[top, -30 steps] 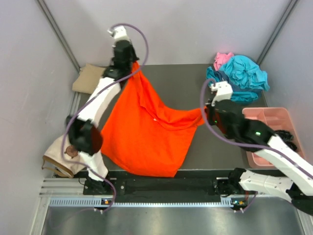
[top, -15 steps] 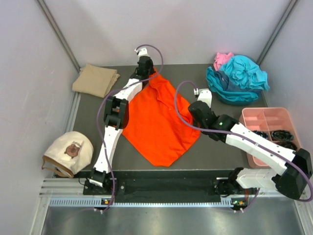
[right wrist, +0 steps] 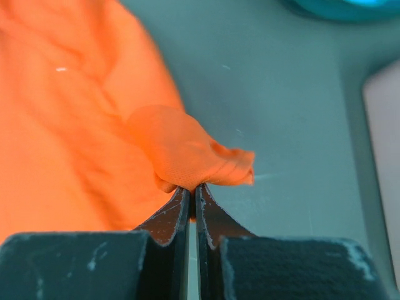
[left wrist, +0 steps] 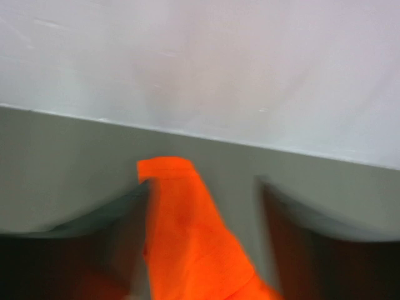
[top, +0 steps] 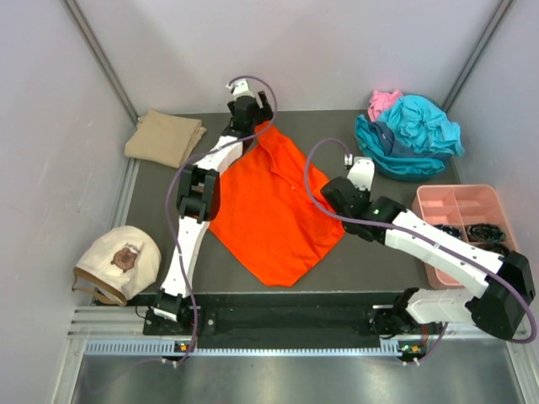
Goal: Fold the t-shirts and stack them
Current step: Flatten out the tshirt
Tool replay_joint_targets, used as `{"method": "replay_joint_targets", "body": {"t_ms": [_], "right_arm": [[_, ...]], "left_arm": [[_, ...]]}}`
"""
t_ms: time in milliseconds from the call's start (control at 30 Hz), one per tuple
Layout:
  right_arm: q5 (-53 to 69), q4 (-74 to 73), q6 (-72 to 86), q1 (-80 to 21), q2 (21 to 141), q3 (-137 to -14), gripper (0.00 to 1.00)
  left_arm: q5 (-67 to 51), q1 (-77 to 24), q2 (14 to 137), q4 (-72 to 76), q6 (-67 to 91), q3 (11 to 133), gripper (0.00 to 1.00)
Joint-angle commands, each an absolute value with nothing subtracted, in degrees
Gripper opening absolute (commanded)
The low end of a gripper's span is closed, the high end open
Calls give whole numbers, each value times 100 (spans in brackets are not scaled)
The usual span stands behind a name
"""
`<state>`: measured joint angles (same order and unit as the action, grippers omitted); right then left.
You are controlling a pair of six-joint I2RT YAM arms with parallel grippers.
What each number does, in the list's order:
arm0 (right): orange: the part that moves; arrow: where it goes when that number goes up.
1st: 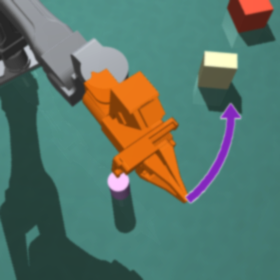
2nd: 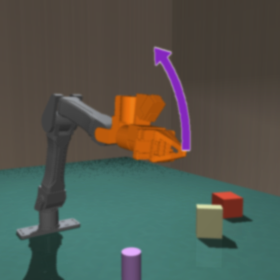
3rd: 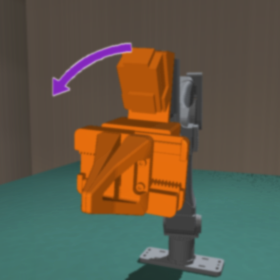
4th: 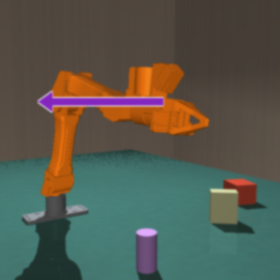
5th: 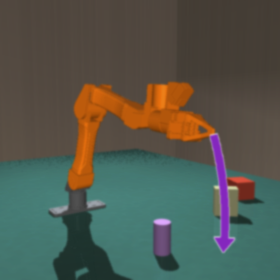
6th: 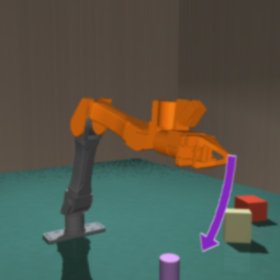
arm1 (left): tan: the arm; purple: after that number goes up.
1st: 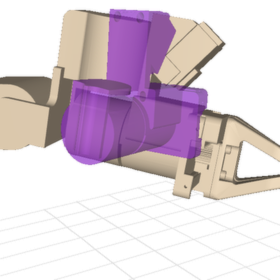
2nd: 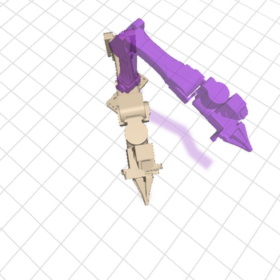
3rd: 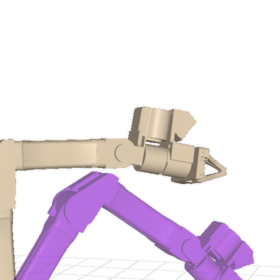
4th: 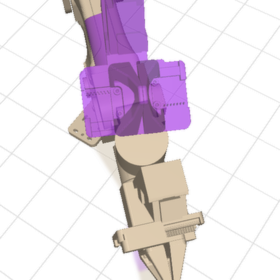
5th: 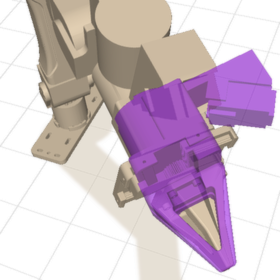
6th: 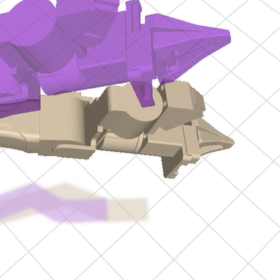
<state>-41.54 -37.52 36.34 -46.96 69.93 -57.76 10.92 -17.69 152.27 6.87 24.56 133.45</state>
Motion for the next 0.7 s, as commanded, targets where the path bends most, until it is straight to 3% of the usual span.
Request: {"method": "replay_joint_targets", "body": {"t_ms": [0, 200, 333, 667], "right_arm": [[-5167, -4701, 4955, -4641, 7040, -5845, 0], [-5844, -5159, 5897, -4632, 6891, -5442, 0], [-5784, -4800, 5836, -4588, 6741, -5203, 0], [-5370, -4061, 5134, -4562, 6364, -4869, 0]], "left_arm": [[1178, -1626, 14433, 1037, 2698, 12816, 99], [1301, -1600, 12940, 1160, 2943, 11121, 99], [1344, -1809, 11771, 1248, 3164, 9480, 99], [2390, -2865, 9757, 26, 2917, 7253, 99]]}}
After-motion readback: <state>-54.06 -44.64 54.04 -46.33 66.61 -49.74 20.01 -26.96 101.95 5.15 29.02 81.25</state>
